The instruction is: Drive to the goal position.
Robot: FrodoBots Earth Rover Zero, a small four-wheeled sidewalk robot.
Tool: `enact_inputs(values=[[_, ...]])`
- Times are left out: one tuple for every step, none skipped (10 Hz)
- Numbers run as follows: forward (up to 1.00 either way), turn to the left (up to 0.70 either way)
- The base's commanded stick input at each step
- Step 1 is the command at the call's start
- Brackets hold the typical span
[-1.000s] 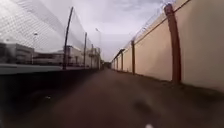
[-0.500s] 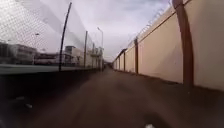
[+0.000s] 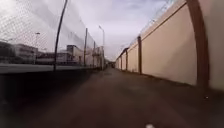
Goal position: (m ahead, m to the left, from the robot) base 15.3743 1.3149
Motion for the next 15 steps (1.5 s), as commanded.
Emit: enact_inputs(values=[[1.0,0.0],[1.0,0.0],[1.0,0.0],[1.0,0.0],[1.0,-0.4],[1.0,-0.4],[1.0,-0.26],[1.0,-0.01],[1.0,0.0],[1.0,-0.05],[1.0,-0.4],[1.0,-0.4],[1.0,-0.29],[1.0,-0.13],[1.0,0.0]])
